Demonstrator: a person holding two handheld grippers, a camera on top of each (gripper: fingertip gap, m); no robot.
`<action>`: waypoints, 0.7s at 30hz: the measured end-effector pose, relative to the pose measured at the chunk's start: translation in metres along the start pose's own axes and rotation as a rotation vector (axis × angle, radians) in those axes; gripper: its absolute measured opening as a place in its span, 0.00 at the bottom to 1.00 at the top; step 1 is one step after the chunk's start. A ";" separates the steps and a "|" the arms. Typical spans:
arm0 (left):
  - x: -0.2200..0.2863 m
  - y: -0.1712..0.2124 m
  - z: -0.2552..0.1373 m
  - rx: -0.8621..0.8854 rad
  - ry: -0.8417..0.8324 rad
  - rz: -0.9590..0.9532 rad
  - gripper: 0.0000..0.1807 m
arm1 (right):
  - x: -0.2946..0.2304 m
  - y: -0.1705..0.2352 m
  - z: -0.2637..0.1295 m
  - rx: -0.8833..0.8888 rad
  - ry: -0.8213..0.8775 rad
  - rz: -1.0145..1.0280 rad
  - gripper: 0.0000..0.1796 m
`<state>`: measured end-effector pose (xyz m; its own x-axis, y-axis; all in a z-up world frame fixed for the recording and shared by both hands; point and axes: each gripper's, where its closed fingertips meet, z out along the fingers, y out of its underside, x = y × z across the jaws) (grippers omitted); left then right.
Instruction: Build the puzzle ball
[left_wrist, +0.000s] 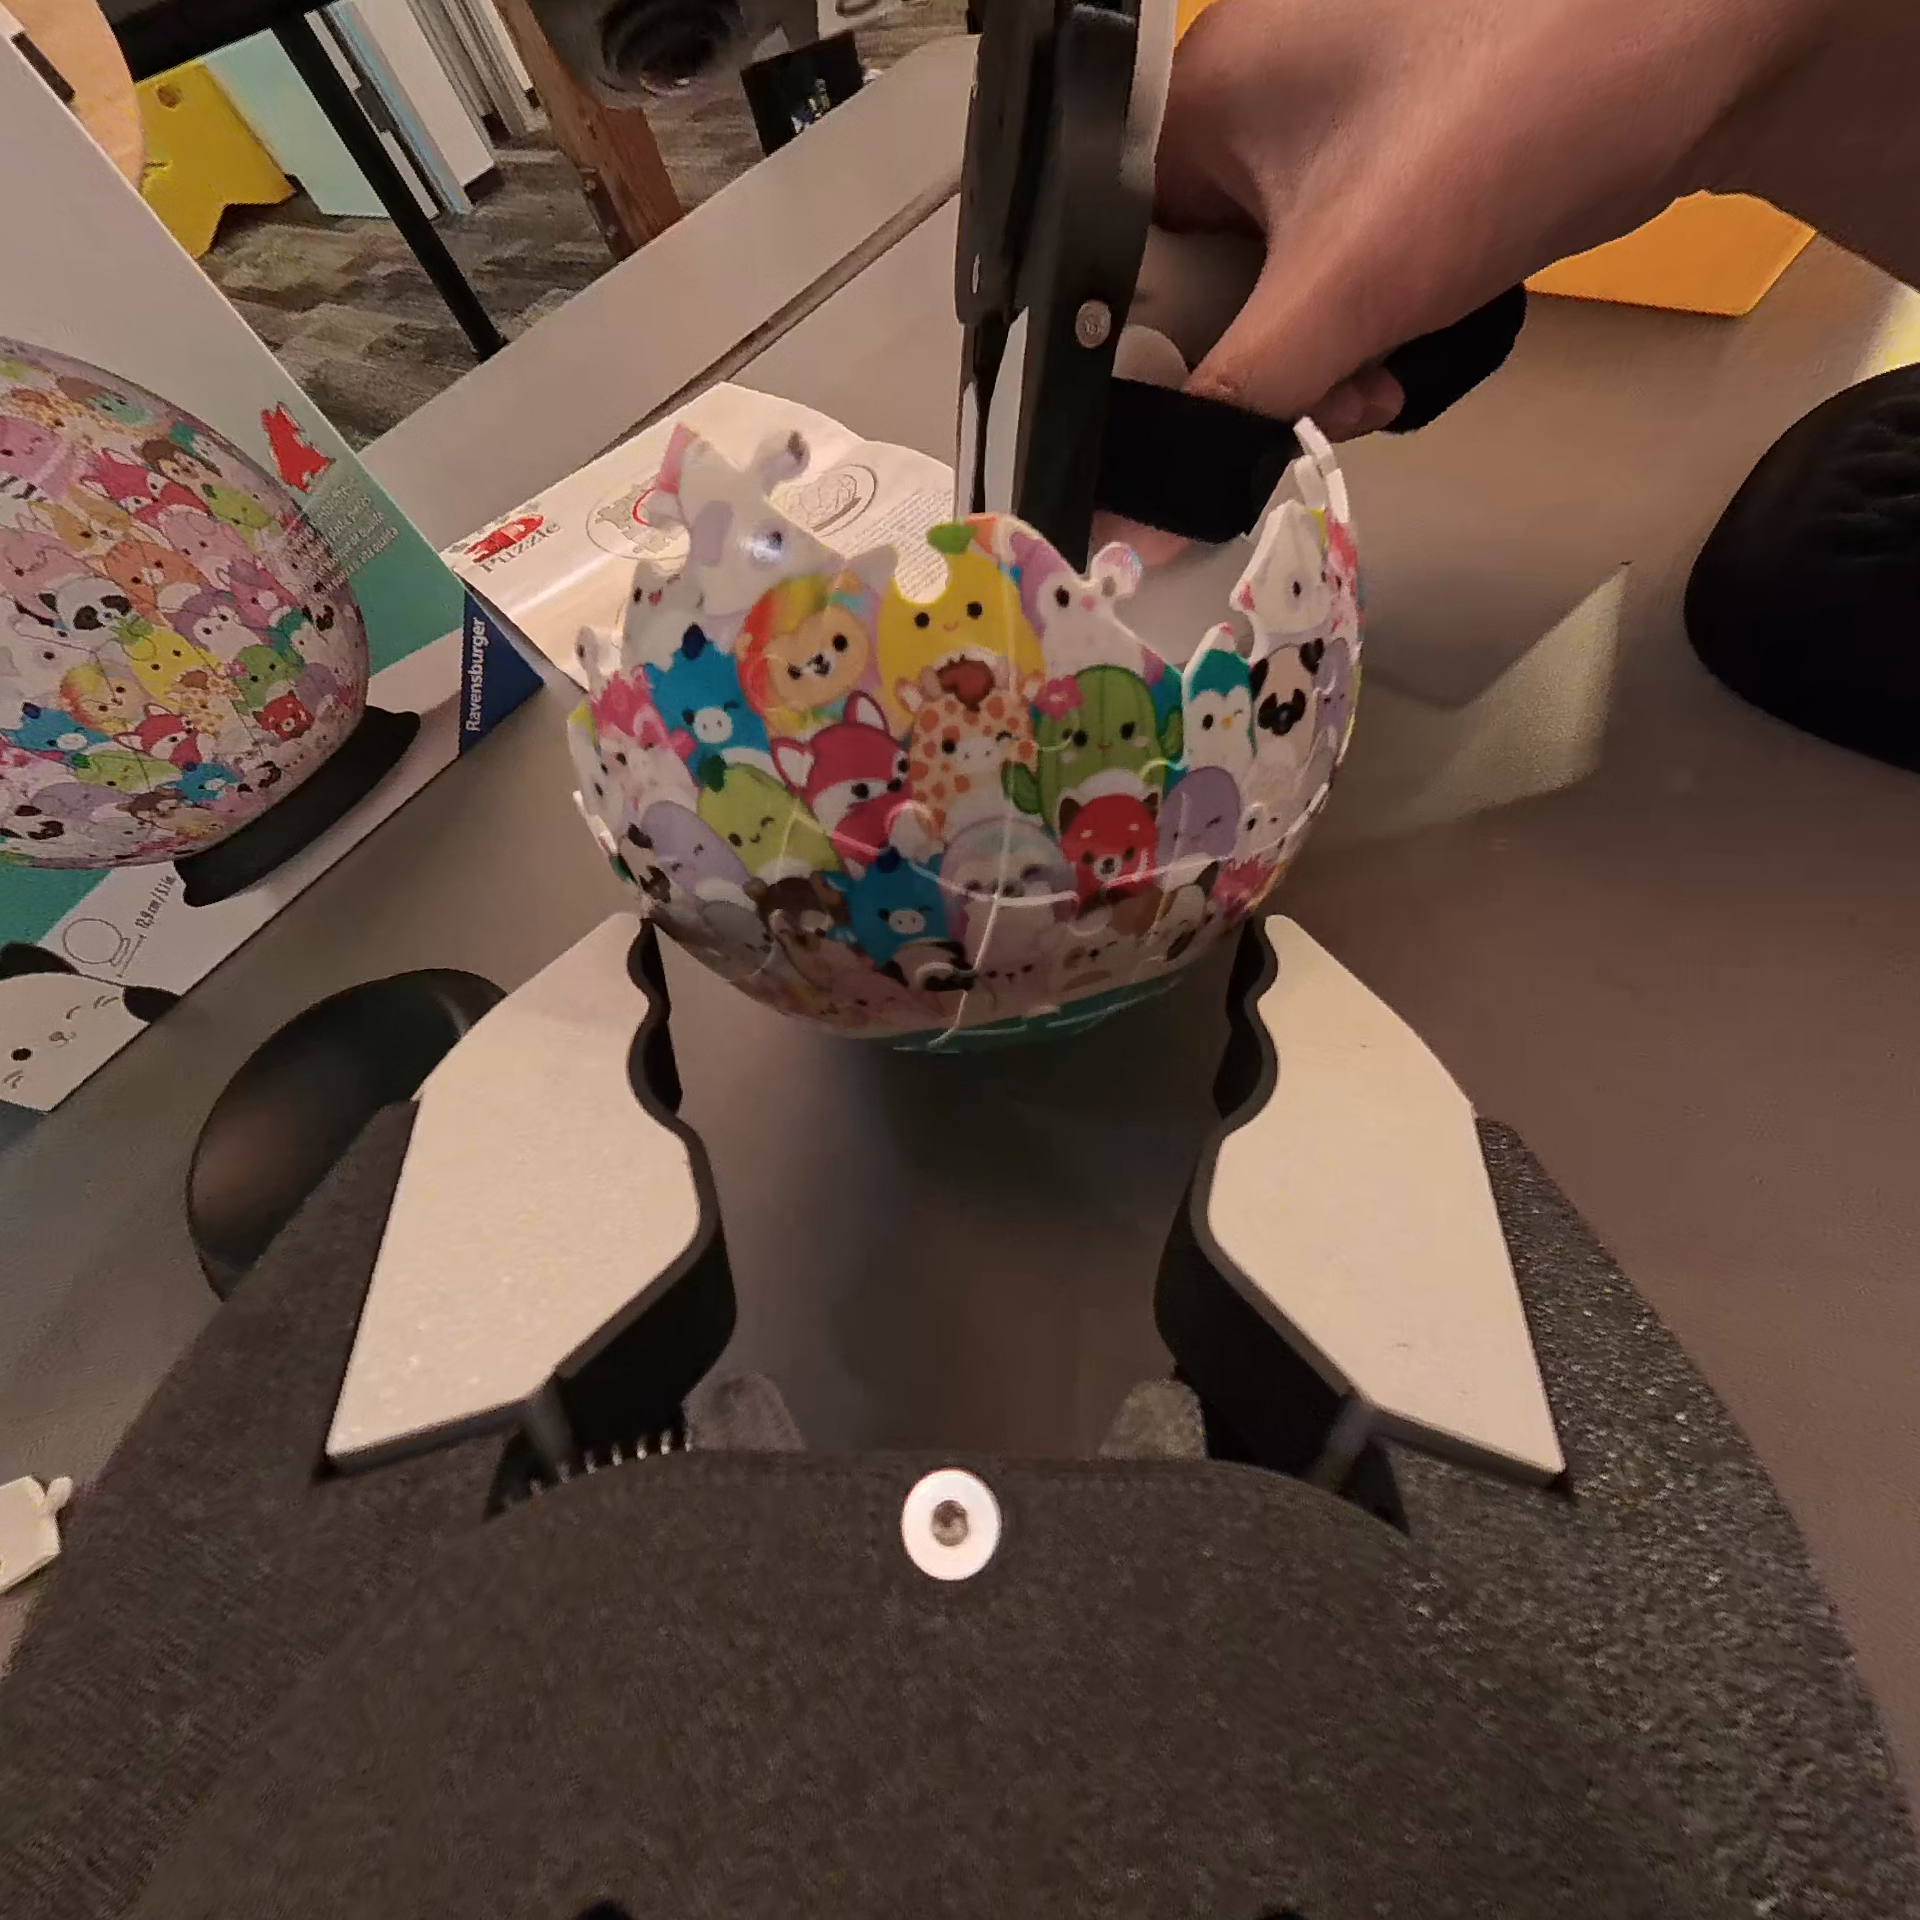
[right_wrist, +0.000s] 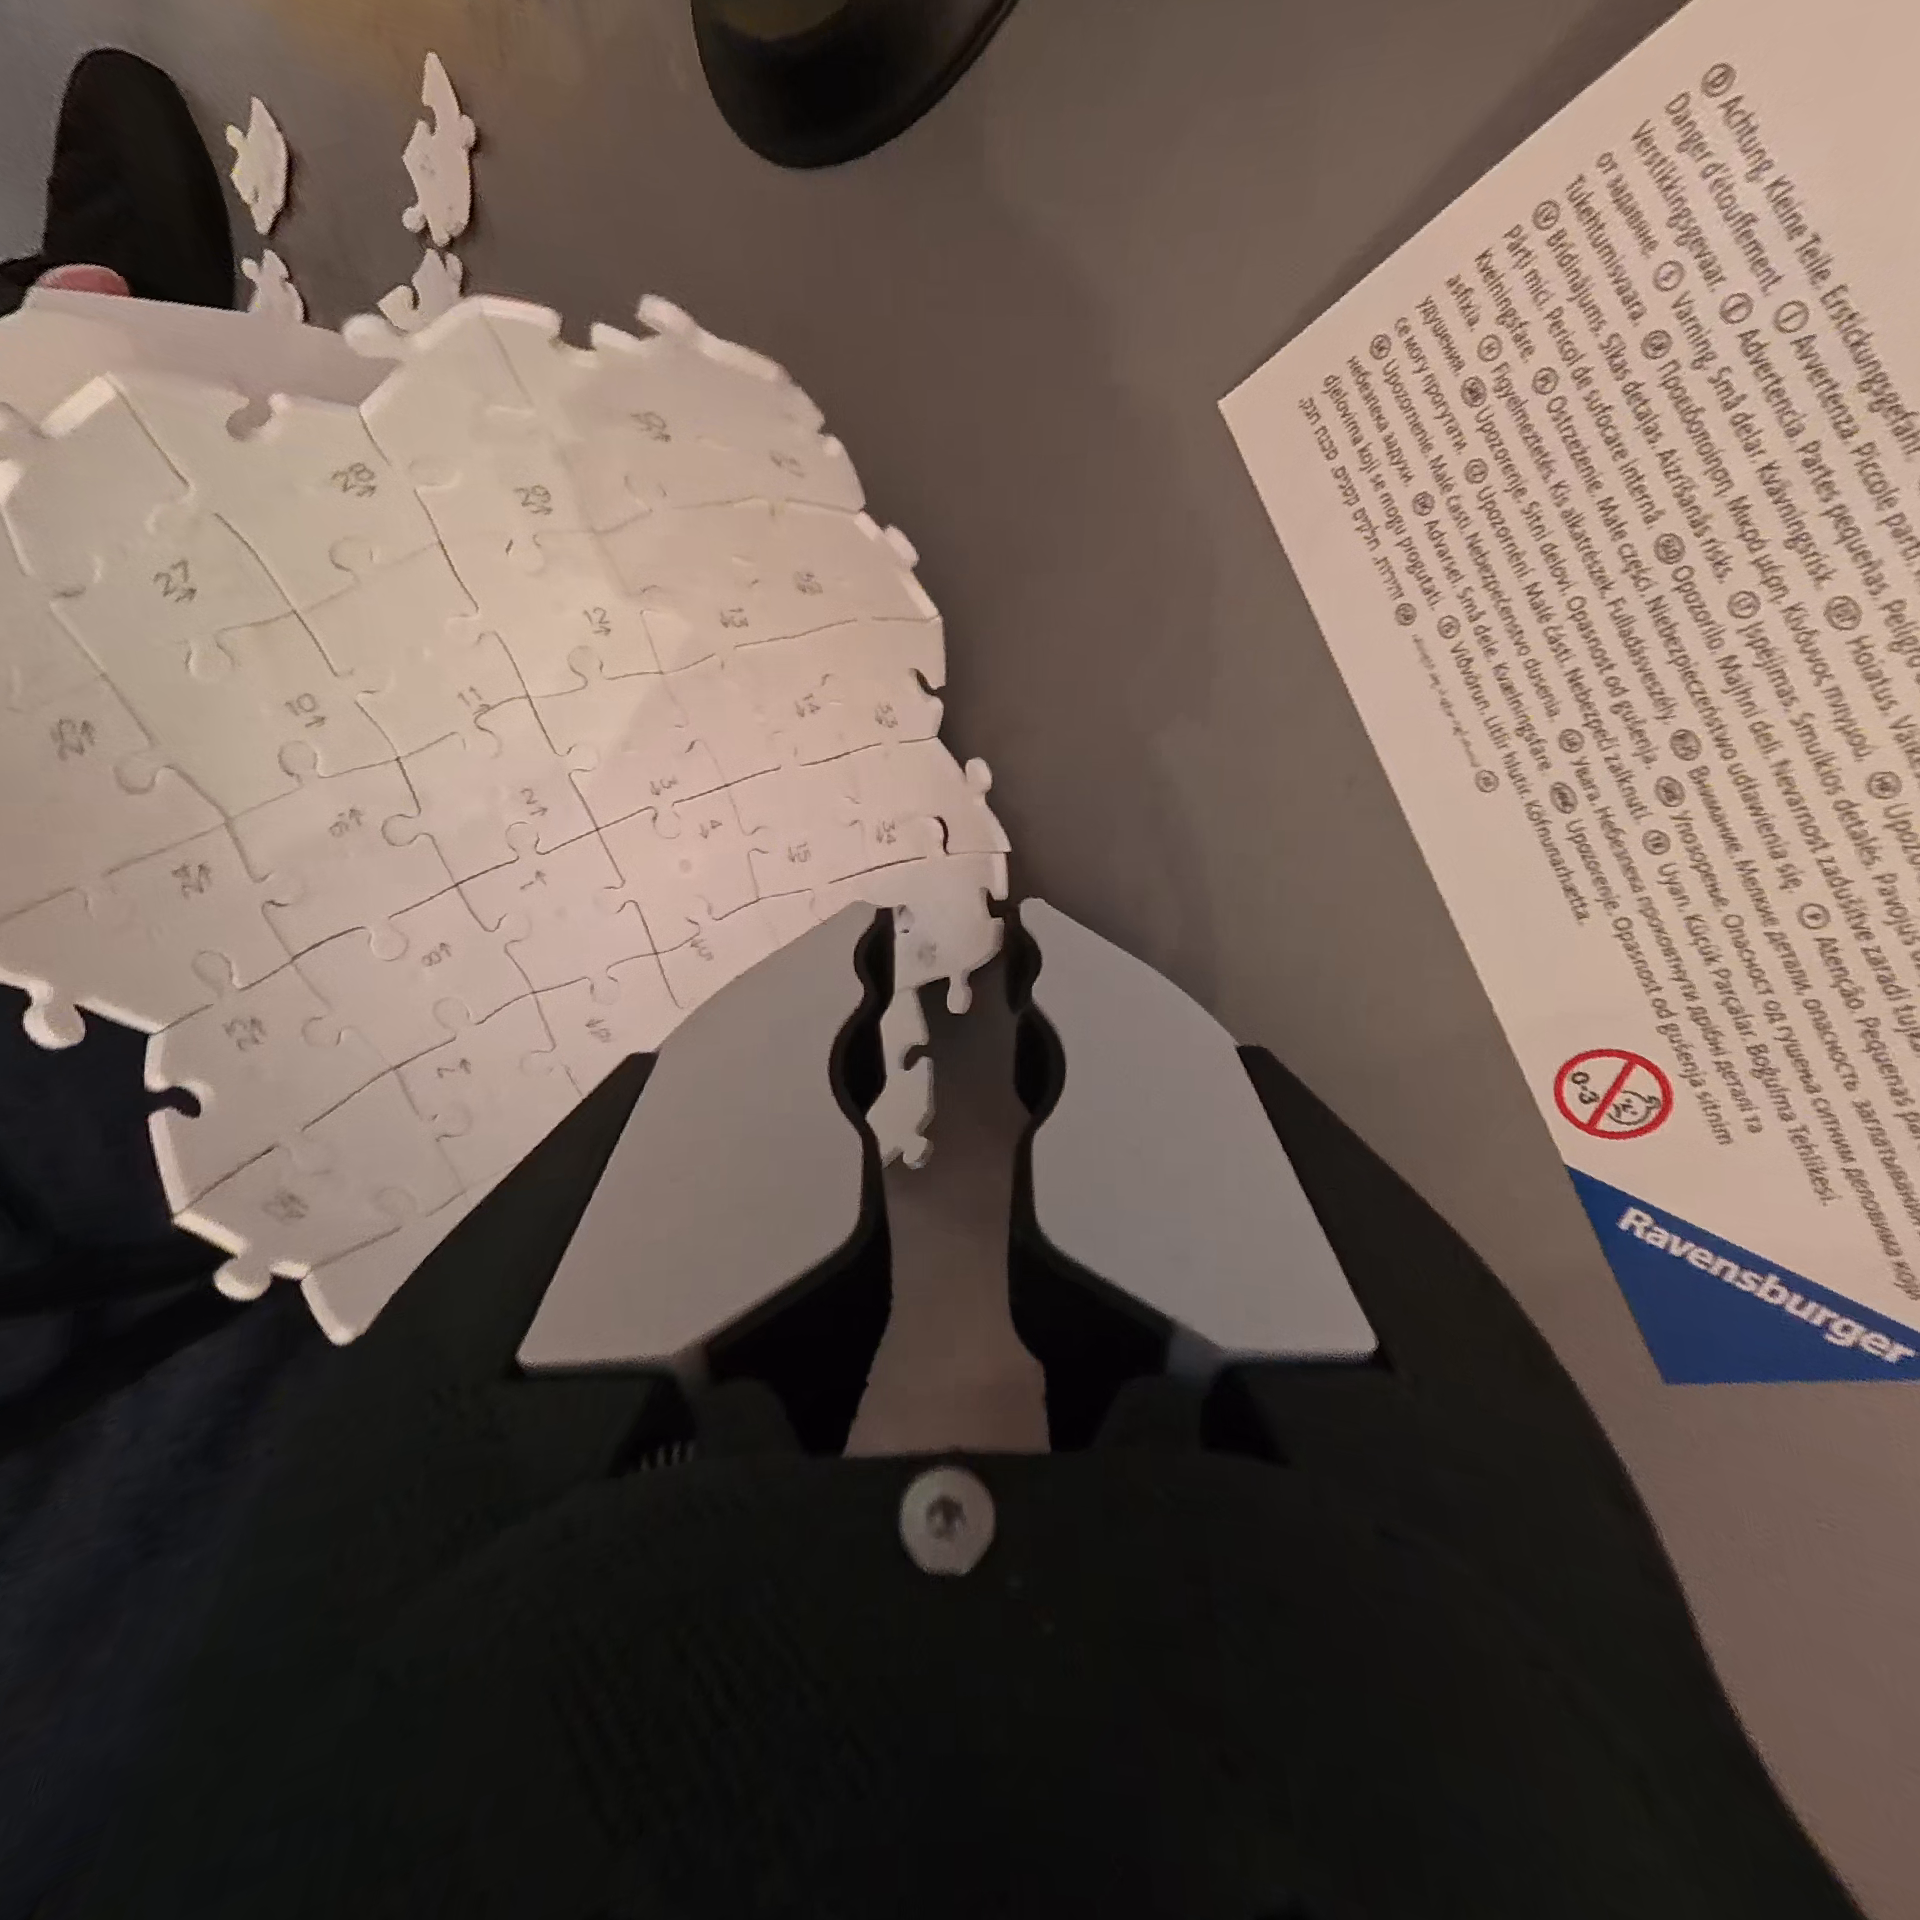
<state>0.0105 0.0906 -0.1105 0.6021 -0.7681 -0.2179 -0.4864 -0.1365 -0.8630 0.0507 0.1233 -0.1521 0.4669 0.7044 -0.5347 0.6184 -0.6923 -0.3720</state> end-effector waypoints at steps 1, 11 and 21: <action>0.000 0.000 0.000 0.001 0.000 0.000 0.57 | 0.001 0.000 0.000 -0.004 0.019 -0.003 0.12; 0.000 -0.002 0.000 0.010 0.015 -0.014 0.56 | 0.013 -0.002 -0.008 -0.036 0.201 -0.103 0.15; -0.001 -0.002 0.001 0.005 0.020 -0.024 0.56 | -0.023 -0.005 -0.010 -0.074 0.014 -0.389 0.01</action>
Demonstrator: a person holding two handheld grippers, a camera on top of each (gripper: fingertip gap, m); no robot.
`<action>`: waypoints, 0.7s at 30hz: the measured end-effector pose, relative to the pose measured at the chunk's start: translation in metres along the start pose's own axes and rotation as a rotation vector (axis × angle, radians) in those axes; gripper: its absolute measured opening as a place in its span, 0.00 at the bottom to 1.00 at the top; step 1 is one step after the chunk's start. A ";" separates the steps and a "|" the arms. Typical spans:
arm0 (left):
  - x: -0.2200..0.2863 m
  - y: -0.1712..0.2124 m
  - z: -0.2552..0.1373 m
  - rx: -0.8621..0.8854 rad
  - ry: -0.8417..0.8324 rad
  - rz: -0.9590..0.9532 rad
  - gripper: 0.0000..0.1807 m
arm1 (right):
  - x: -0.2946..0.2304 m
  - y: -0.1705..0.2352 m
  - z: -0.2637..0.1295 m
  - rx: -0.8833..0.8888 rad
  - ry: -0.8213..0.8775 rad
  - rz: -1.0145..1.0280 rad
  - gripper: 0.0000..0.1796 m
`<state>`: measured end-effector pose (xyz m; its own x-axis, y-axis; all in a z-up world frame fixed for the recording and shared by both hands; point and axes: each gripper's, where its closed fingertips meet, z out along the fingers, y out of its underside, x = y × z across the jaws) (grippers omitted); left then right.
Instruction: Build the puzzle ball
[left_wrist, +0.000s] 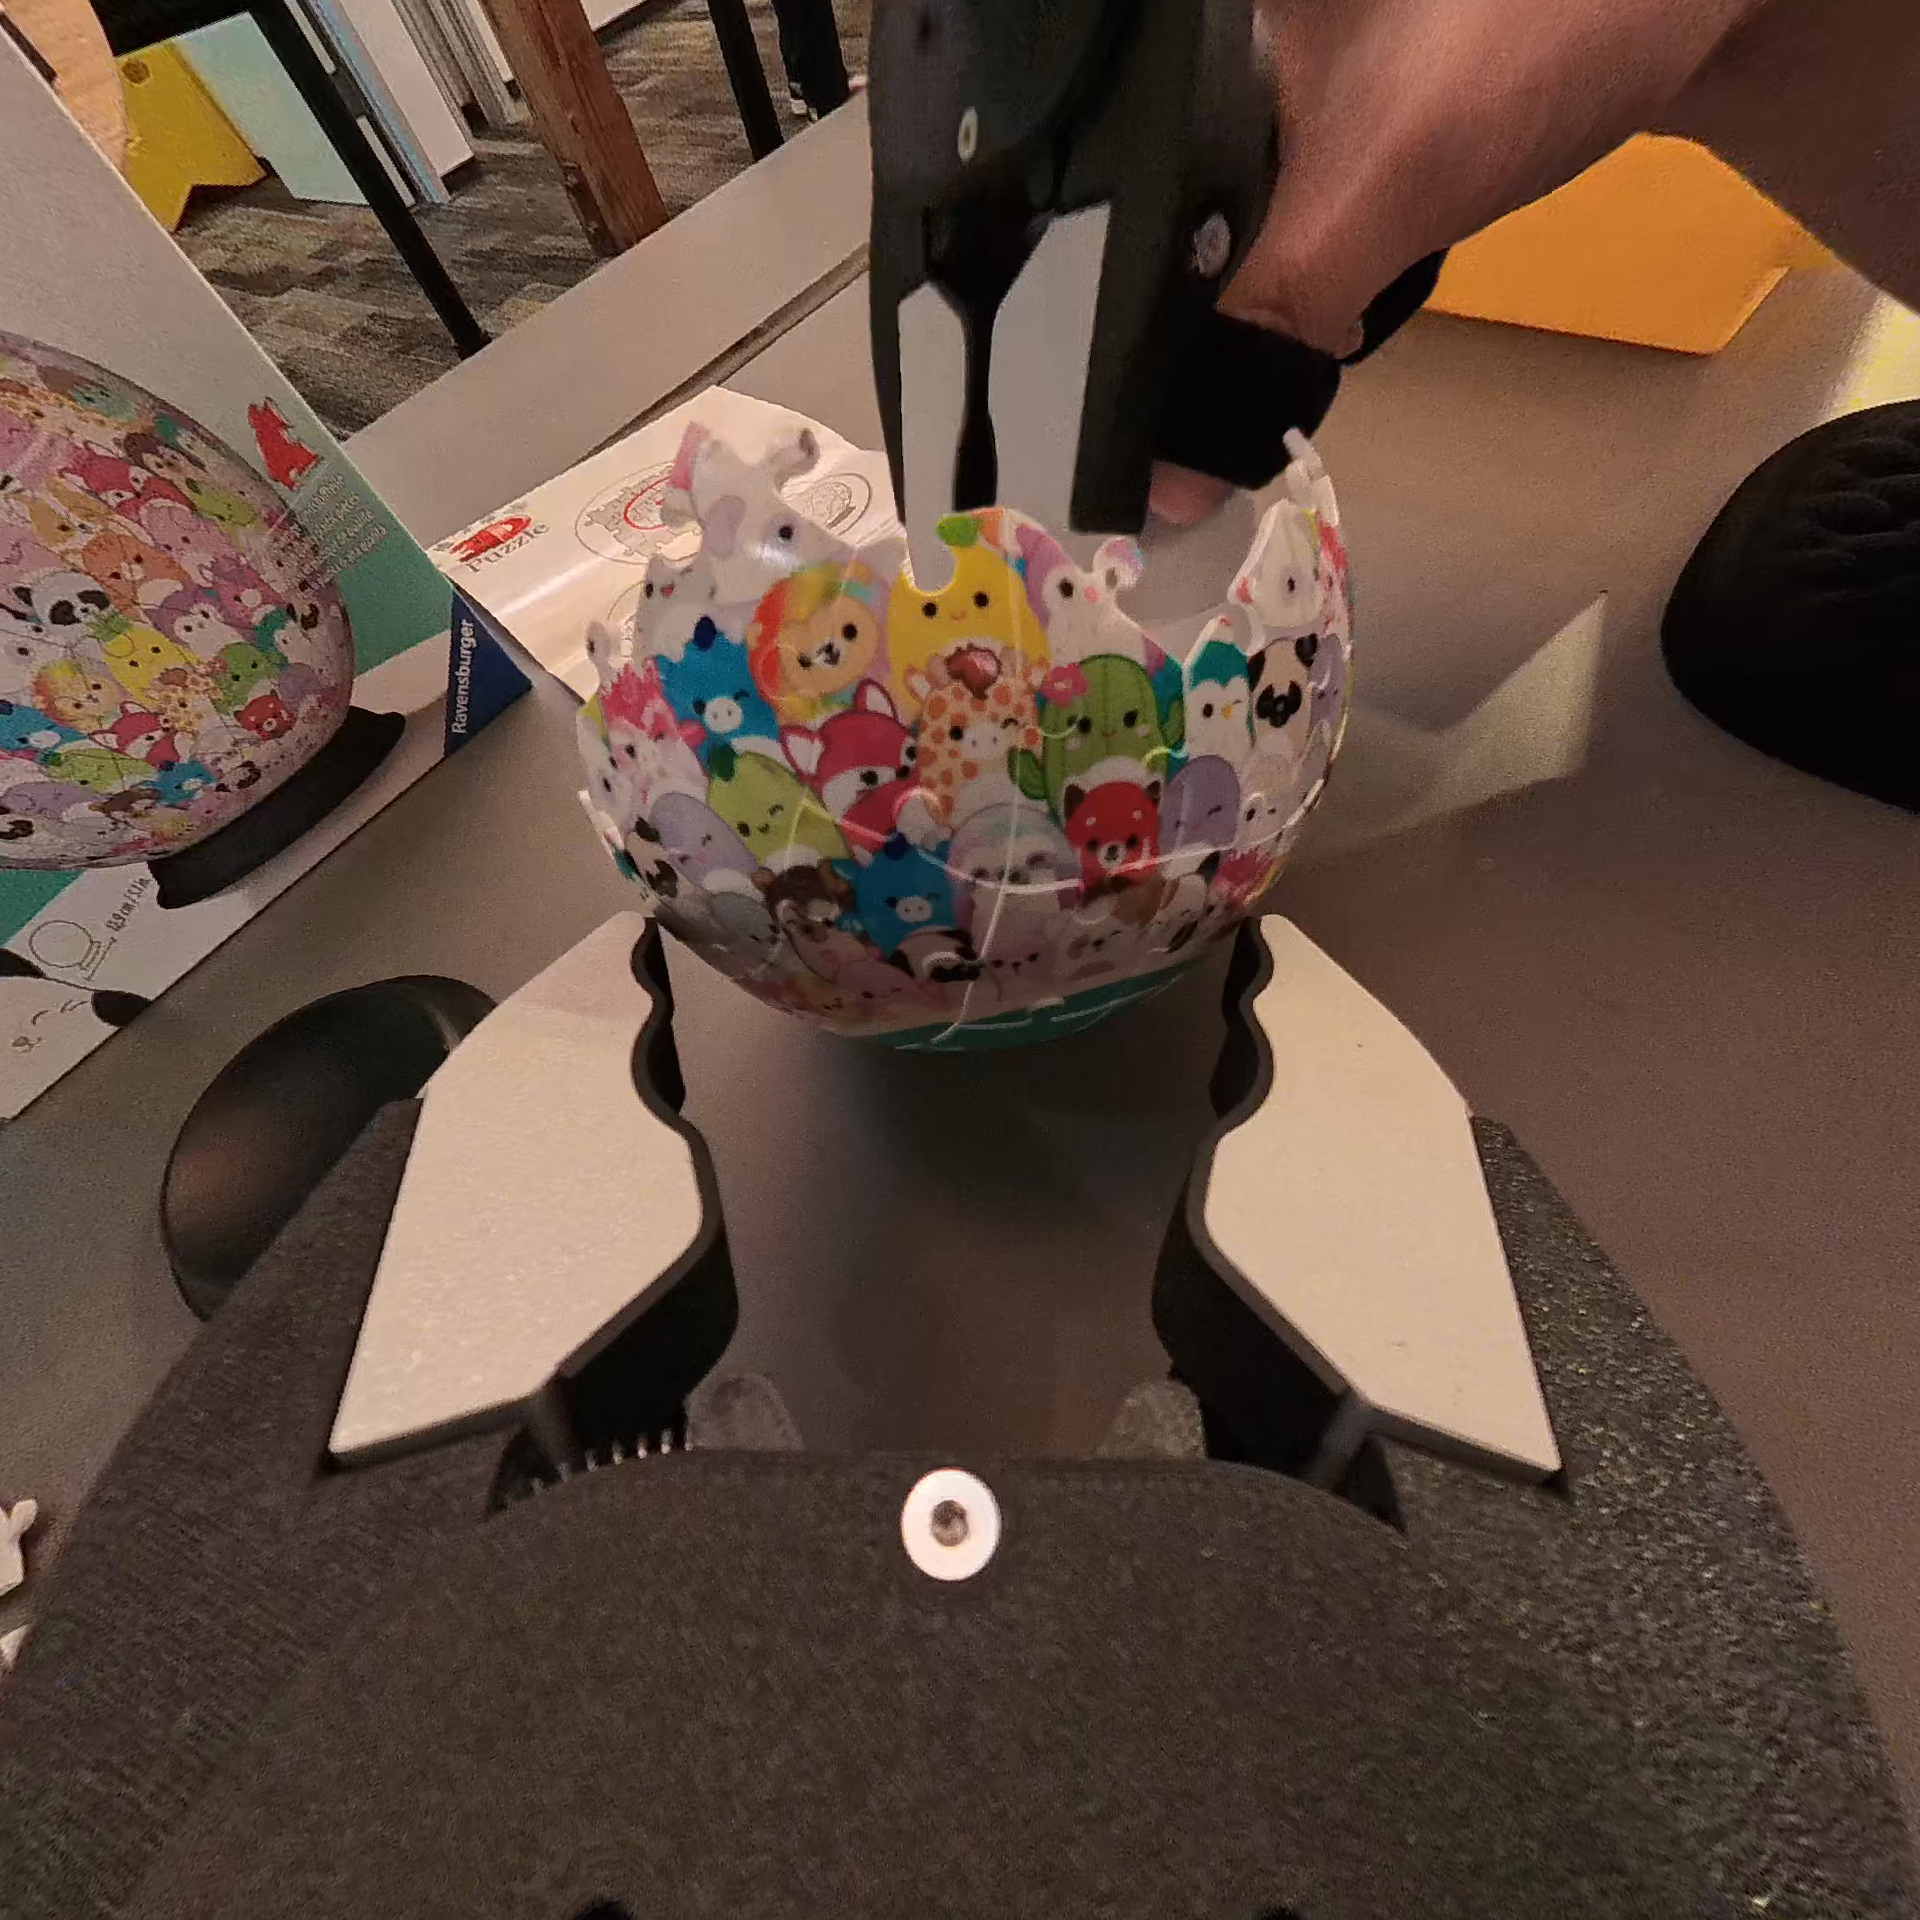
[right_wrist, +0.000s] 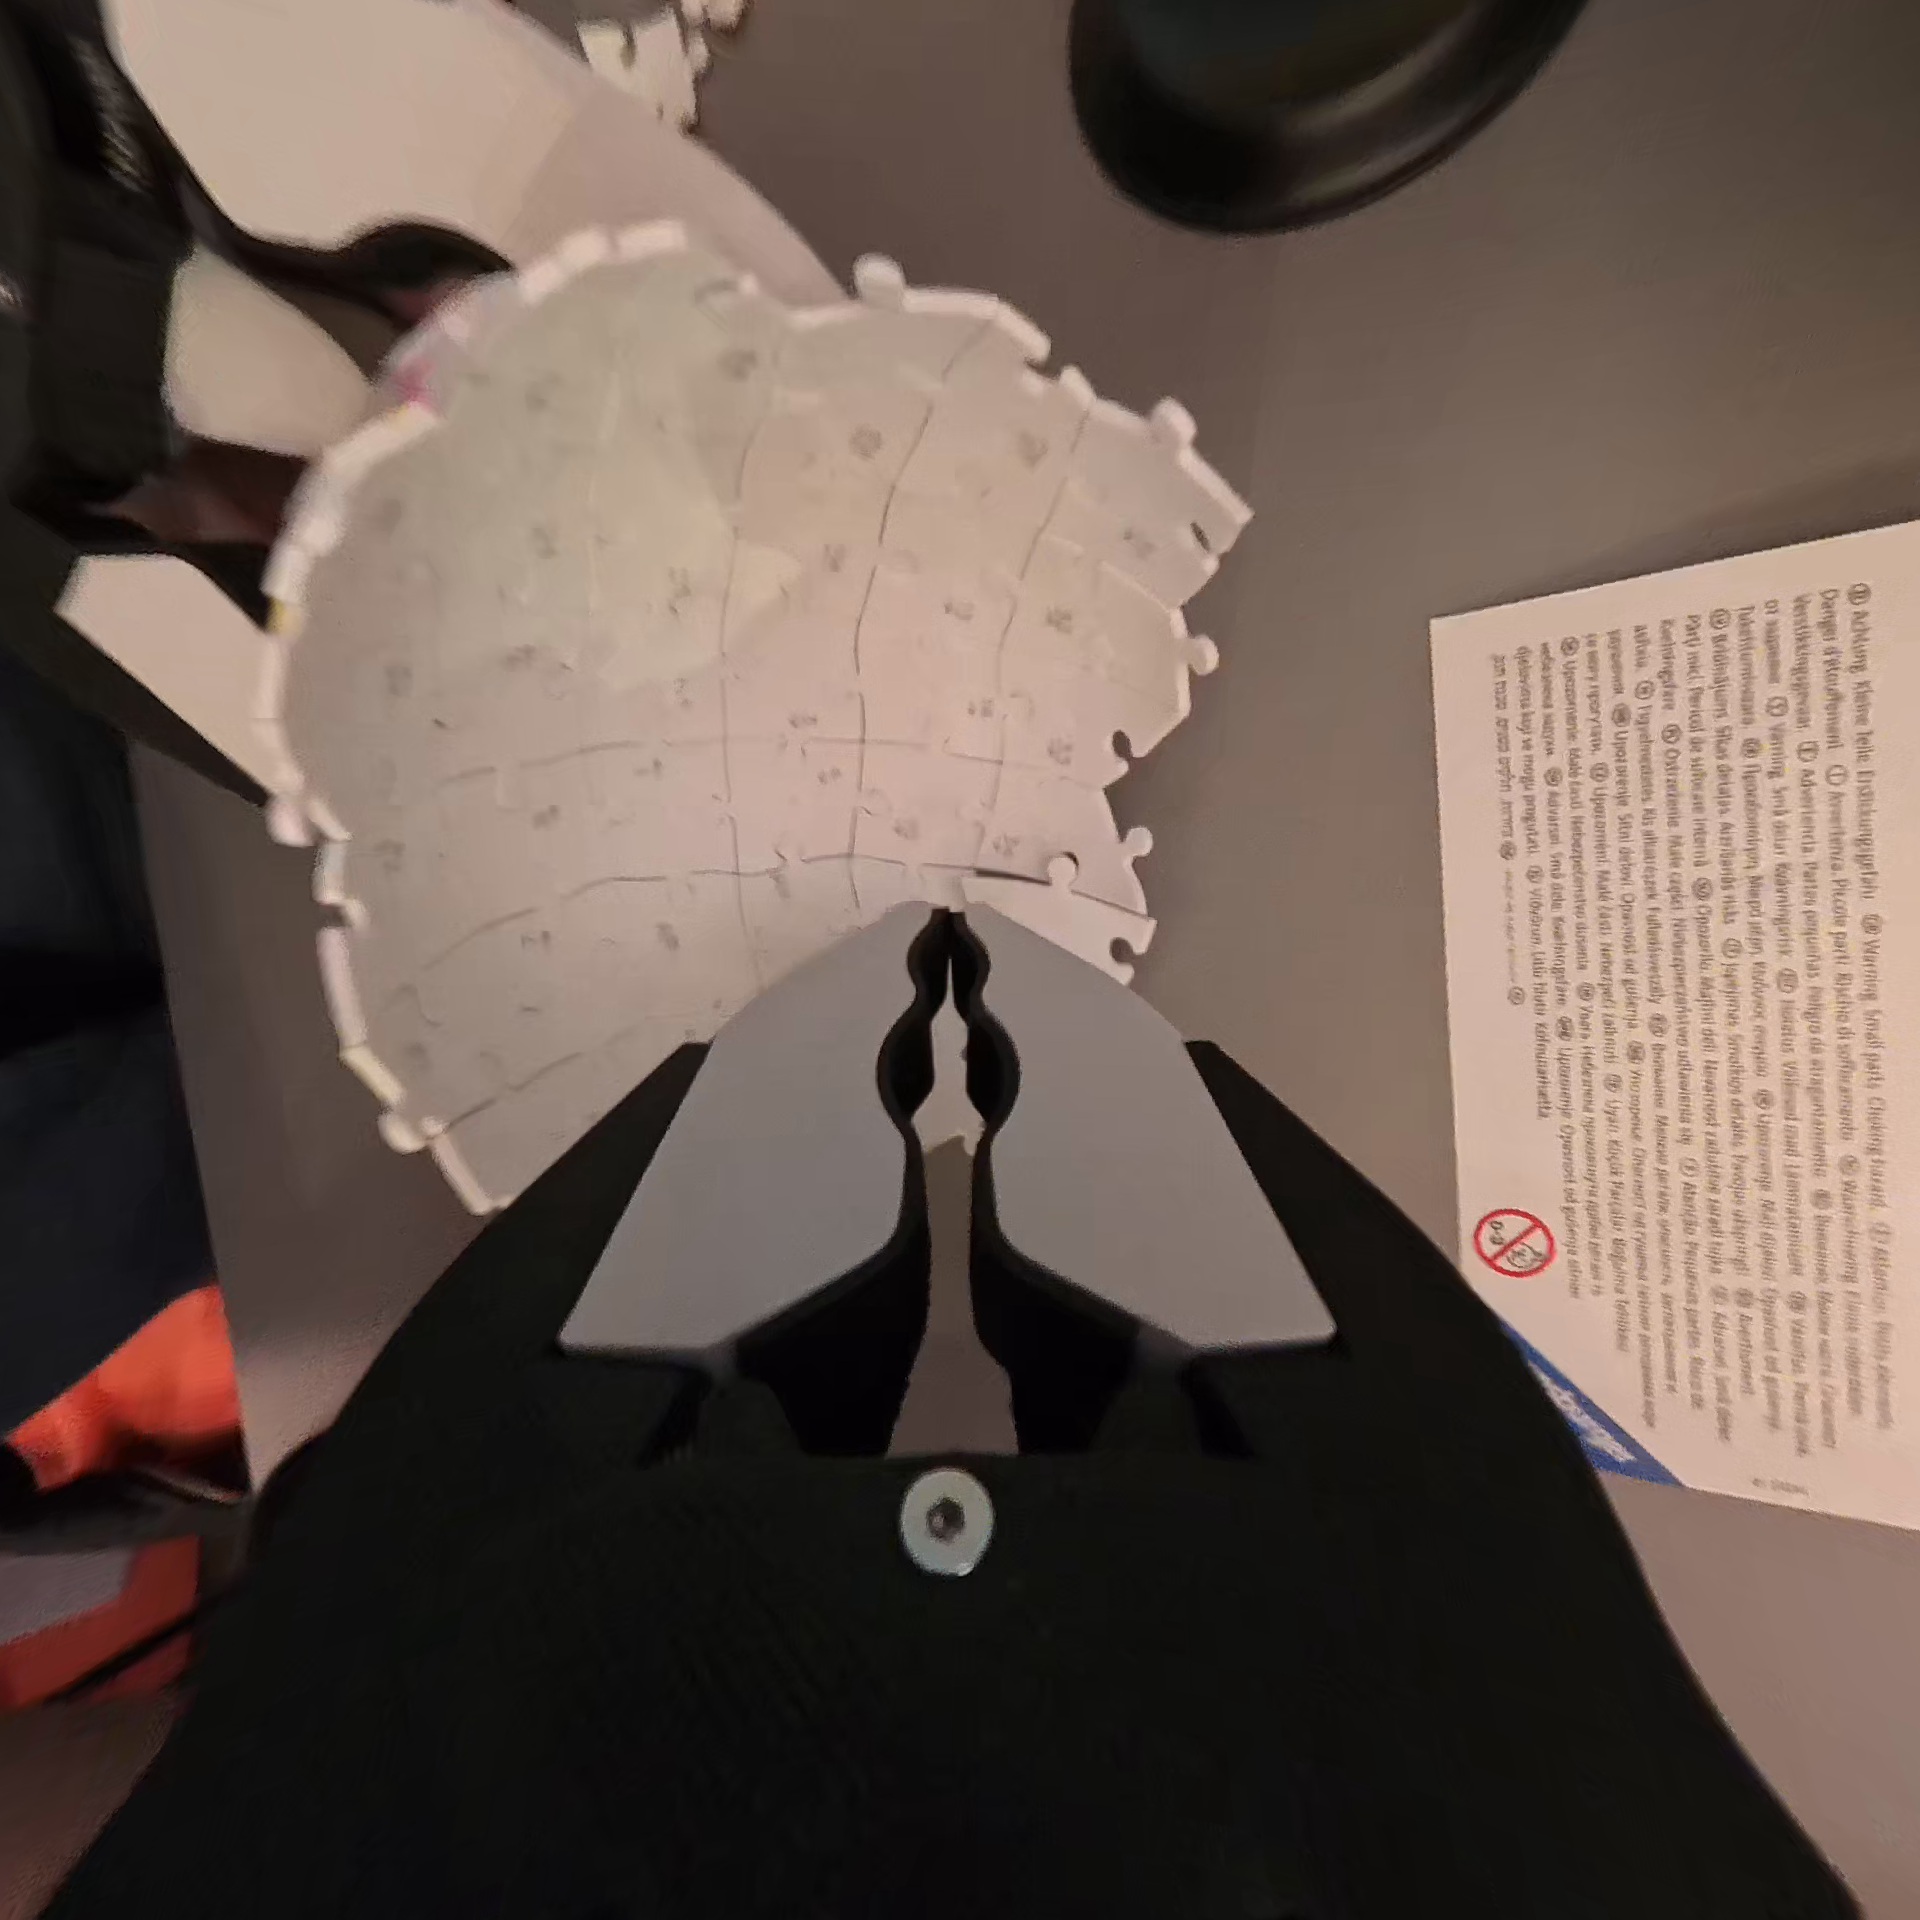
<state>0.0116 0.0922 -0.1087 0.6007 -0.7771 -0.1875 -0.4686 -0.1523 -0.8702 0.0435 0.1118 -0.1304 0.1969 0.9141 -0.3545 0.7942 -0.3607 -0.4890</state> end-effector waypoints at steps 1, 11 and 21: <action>0.000 0.000 0.000 0.000 0.001 -0.002 0.56 | 0.002 0.003 0.002 -0.037 0.015 -0.021 0.01; -0.001 0.000 0.000 0.004 0.002 -0.004 0.56 | 0.001 0.004 0.009 -0.147 -0.028 -0.196 0.01; -0.002 0.000 0.003 0.003 0.007 -0.009 0.56 | 0.006 0.005 0.016 -0.193 -0.080 -0.212 0.01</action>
